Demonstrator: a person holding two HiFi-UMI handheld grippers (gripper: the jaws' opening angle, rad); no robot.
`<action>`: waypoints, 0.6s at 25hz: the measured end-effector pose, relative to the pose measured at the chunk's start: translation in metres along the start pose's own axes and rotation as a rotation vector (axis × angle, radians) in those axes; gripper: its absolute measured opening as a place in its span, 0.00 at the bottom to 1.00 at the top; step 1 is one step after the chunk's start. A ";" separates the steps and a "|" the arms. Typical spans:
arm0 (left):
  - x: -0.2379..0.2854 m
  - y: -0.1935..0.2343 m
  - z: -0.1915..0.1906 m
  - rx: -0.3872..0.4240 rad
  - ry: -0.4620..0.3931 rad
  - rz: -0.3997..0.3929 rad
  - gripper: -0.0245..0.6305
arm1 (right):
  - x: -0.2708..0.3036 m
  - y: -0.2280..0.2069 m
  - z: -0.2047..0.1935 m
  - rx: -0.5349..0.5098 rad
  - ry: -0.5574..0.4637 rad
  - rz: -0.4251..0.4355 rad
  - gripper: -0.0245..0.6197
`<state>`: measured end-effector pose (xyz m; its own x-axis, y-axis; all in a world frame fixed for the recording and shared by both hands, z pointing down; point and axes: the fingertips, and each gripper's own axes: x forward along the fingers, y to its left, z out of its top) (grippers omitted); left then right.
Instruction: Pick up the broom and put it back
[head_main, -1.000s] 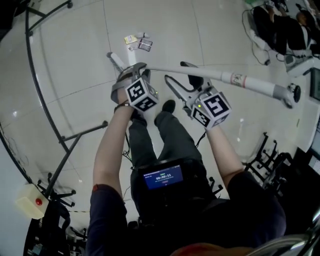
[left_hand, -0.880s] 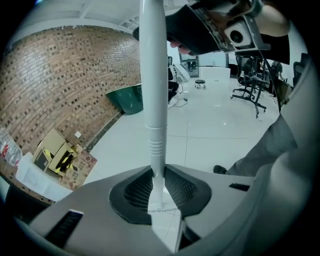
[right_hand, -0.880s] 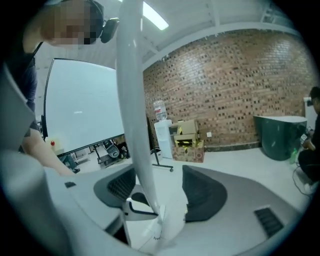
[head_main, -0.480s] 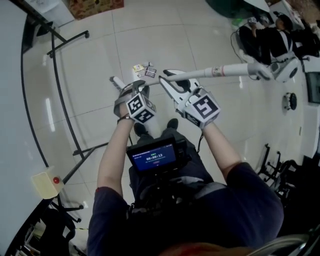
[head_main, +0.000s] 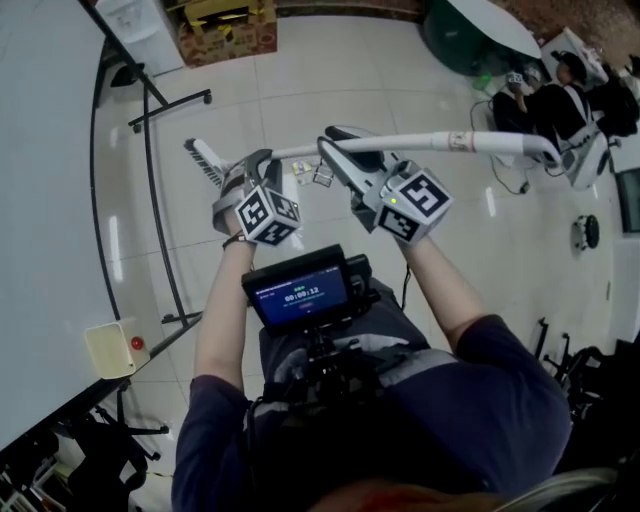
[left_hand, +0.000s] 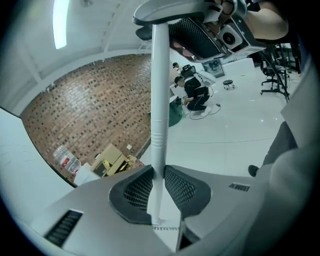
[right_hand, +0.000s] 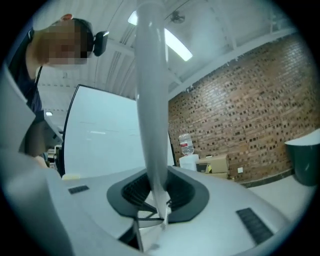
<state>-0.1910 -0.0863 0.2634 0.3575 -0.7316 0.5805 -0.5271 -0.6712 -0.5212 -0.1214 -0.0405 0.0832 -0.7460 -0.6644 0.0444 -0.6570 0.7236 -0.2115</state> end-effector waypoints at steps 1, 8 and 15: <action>-0.006 0.010 -0.001 0.006 -0.011 0.034 0.16 | 0.001 0.002 0.005 0.047 -0.026 0.003 0.19; -0.027 0.038 0.003 -0.049 -0.039 0.118 0.16 | 0.009 -0.004 0.028 0.217 -0.091 0.029 0.19; -0.024 0.047 -0.004 -0.139 -0.027 0.090 0.16 | 0.036 0.003 0.037 0.201 -0.080 0.077 0.19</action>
<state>-0.2275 -0.1004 0.2275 0.3238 -0.7920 0.5175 -0.6587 -0.5814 -0.4777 -0.1463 -0.0691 0.0484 -0.7770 -0.6270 -0.0555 -0.5576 0.7265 -0.4015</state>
